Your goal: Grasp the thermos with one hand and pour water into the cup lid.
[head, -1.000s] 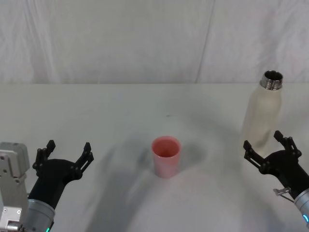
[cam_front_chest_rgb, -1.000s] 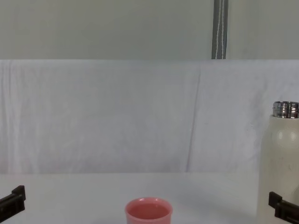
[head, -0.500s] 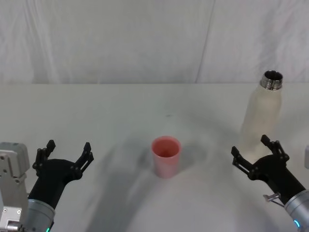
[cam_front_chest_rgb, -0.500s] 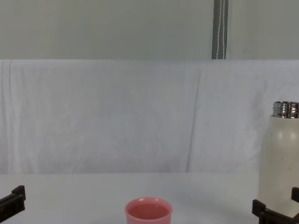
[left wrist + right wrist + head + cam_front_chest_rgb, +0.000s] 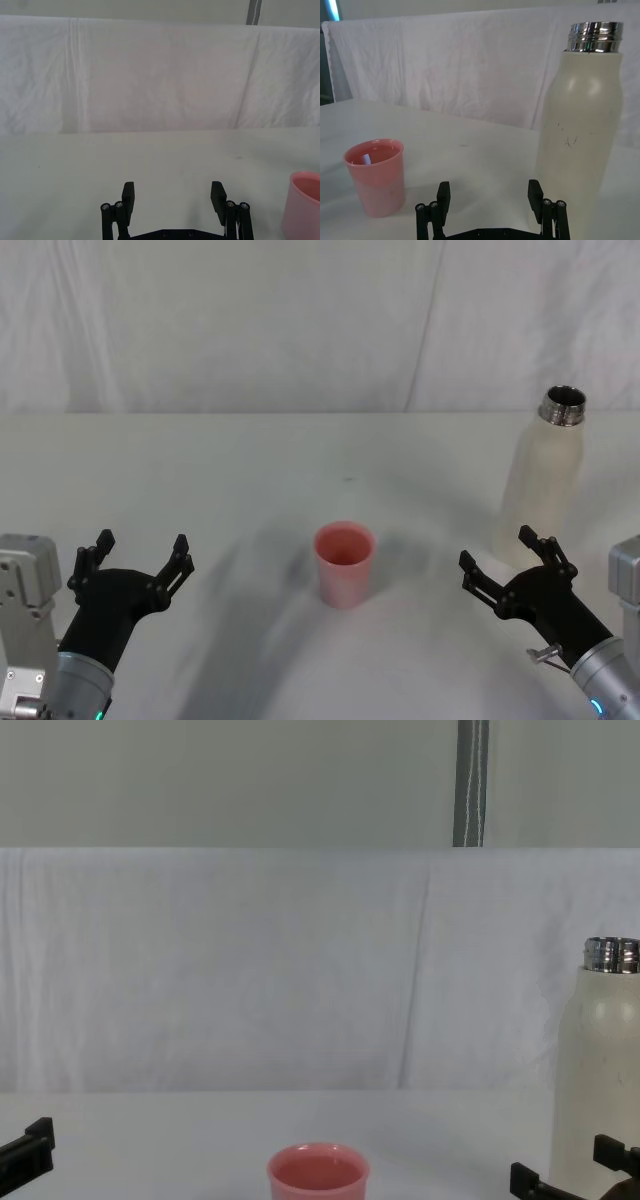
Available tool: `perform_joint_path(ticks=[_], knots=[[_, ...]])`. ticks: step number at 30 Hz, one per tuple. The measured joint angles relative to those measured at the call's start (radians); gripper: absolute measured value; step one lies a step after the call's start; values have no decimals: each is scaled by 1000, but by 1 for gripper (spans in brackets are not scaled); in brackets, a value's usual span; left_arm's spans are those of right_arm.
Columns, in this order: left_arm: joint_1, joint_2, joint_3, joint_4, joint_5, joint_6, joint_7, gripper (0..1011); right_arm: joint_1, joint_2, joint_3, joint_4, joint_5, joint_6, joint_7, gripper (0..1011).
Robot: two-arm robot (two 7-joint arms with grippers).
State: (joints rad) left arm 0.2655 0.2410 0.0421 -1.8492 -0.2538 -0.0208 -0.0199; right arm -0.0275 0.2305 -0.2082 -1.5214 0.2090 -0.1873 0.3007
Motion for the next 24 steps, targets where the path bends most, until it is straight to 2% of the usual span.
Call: perform_joint_path(ticks=[10,24], knots=[[0,0,0,0,0,0,0,1001,15,-5,-15,24,7,-4,6,1000],[0,0,0,0,0,0,0,1001,14,-5,-14,23,7,-4,7,1000]])
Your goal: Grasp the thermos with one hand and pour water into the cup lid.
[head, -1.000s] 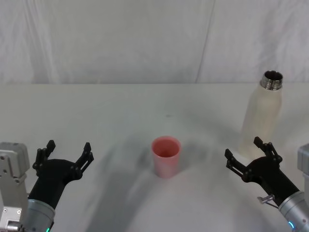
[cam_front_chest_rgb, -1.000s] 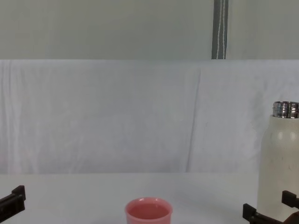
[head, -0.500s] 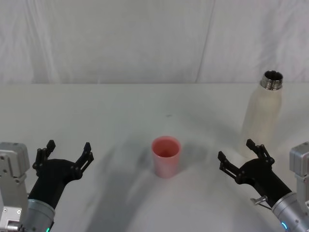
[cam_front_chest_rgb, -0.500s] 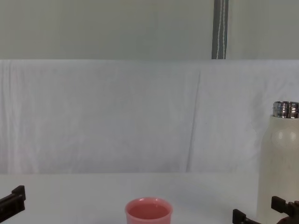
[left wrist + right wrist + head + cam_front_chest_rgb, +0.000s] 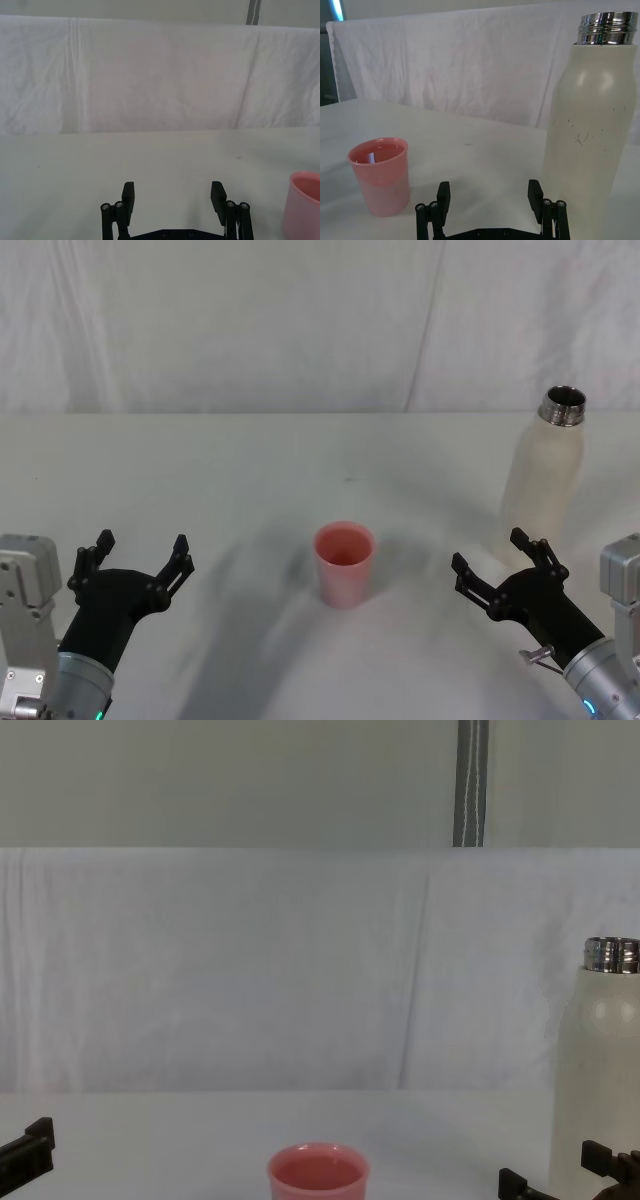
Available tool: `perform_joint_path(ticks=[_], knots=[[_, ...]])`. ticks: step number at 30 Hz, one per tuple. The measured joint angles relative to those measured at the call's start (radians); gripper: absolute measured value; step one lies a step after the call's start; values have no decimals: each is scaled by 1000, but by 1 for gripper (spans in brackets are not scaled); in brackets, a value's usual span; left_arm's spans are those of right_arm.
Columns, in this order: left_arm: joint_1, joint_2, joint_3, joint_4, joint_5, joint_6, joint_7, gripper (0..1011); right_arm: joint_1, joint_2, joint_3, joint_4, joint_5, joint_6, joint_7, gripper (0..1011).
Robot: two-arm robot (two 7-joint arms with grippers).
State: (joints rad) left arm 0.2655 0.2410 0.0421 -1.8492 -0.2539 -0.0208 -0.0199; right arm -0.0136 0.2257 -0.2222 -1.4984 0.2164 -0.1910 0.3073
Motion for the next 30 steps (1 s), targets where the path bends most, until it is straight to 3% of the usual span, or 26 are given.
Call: perform_joint_path(ticks=[30], knots=[[0,0,0,0,0,0,0,1001,-1,0,2,-2,0,0,-1,1000]])
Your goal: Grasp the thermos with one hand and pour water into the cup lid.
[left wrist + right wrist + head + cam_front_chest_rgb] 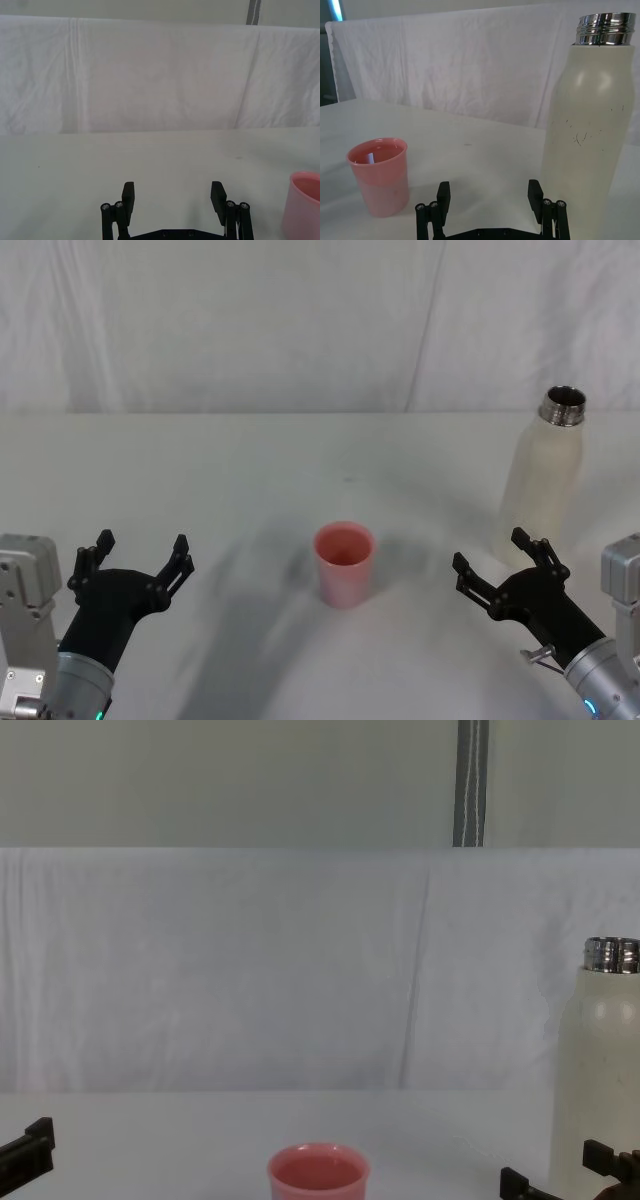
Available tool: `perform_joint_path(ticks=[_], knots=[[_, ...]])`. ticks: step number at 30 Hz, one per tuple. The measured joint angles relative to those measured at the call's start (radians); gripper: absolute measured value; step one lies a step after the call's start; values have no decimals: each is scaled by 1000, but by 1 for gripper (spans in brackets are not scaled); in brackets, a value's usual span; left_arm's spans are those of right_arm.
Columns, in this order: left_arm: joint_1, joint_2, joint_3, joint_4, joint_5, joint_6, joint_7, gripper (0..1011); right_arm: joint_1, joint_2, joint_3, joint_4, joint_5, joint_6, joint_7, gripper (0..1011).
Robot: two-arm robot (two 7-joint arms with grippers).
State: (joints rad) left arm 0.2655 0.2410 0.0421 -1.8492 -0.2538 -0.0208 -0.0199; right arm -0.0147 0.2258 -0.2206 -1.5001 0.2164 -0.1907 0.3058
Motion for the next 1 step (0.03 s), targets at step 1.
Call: perform_joint_path(ticks=[1], knots=[[0,0,0,0,0,0,0,1001,0,0,0,0,0,0,0,1000]])
